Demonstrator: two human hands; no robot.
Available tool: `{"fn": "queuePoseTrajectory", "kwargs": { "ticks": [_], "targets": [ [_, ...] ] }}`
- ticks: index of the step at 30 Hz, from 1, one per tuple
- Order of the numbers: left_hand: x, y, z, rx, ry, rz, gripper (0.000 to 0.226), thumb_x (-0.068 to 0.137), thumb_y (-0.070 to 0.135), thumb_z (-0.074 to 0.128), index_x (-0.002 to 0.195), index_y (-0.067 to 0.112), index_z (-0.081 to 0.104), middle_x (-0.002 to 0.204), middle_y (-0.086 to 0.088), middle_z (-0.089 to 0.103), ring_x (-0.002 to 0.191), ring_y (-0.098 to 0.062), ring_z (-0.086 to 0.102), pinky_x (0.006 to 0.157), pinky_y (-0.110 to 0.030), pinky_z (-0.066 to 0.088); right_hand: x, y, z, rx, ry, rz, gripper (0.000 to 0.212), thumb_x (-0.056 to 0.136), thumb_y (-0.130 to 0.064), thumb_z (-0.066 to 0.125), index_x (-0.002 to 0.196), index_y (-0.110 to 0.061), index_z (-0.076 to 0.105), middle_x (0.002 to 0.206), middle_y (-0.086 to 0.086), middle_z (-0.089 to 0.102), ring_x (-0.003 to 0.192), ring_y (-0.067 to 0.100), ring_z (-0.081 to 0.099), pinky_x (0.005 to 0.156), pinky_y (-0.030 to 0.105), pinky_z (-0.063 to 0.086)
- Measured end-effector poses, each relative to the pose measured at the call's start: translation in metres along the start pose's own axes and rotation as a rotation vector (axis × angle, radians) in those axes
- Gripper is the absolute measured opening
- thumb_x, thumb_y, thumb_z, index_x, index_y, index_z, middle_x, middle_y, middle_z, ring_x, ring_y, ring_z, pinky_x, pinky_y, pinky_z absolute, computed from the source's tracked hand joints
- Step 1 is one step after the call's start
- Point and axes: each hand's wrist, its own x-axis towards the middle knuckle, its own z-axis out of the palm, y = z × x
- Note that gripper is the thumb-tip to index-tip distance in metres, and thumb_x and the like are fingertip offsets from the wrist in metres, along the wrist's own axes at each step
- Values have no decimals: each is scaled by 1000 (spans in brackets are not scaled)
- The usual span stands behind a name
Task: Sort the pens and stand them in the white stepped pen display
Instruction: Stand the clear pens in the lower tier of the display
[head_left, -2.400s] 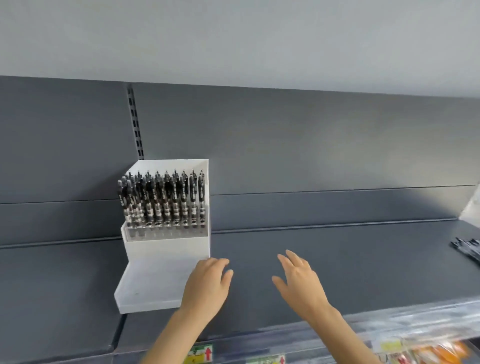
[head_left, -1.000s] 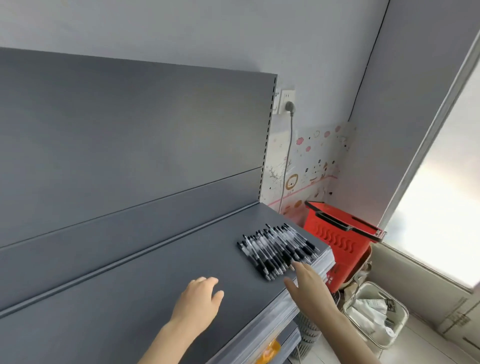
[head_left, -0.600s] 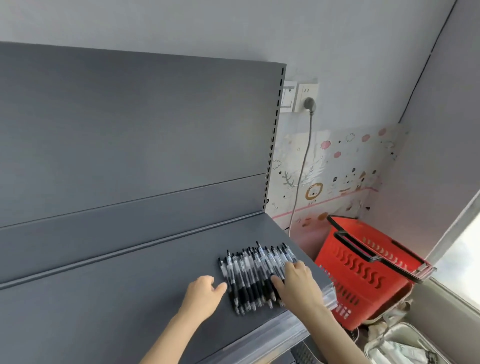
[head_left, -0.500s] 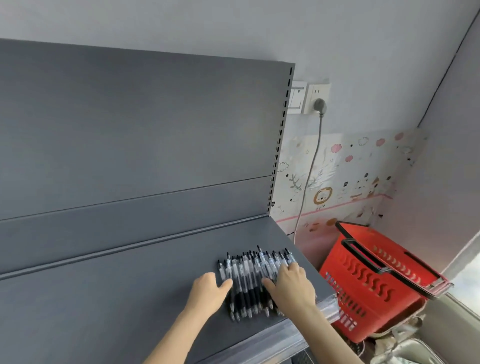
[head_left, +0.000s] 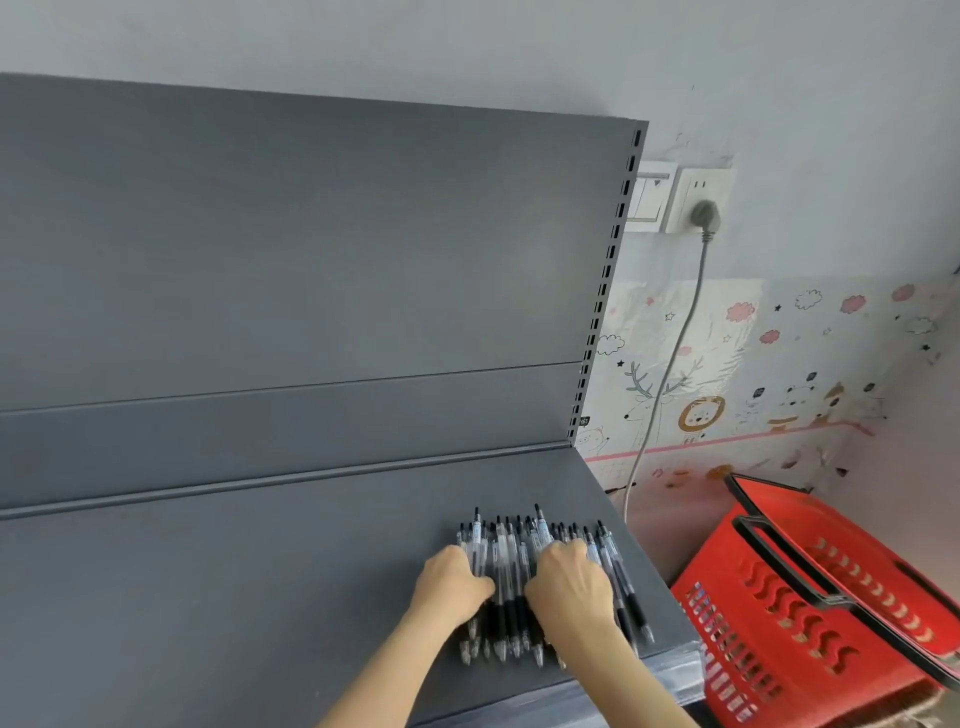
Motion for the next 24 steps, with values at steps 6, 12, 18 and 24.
{"fn": "queuePoseTrajectory", "kwargs": {
  "ticks": [6, 12, 18, 24],
  "targets": [
    [0, -10, -10, -127, -47, -44, 29, 86, 11, 50, 66, 14, 28, 65, 1, 32, 55, -12, 30, 47, -21, 31, 0, 4, -3, 1, 43, 9, 24, 92, -10, 41, 114, -5, 50, 115, 8, 57, 100, 22, 64, 70, 26, 47],
    [1, -27, -15, -113, 39, -73, 22, 86, 11, 45, 67, 14, 35, 66, -1, 39, 54, -15, 36, 50, -27, 30, -1, 7, -11, 115, 23, 13, 23, 87, -12, 47, 68, -14, 35, 65, -3, 44, 62, 19, 52, 48, 24, 29],
    [-2, -39, -29, -289, 82, -95, 9, 82, 2, 46, 77, 9, 49, 64, -3, 49, 52, -15, 41, 52, -23, 34, 6, 22, -20, 521, -51, -16, 46, 81, -8, 55, 49, -17, 22, 46, -2, 20, 43, 13, 17, 47, 25, 14],
    [-6, -50, -37, -253, 124, -64, 10, 81, 6, 47, 73, 11, 44, 71, -5, 46, 62, -20, 42, 60, -26, 35, 0, 22, -28, 891, -110, -34, 36, 85, -9, 58, 56, -12, 37, 45, -1, 30, 36, 11, 24, 37, 14, 23]
  ]
}}
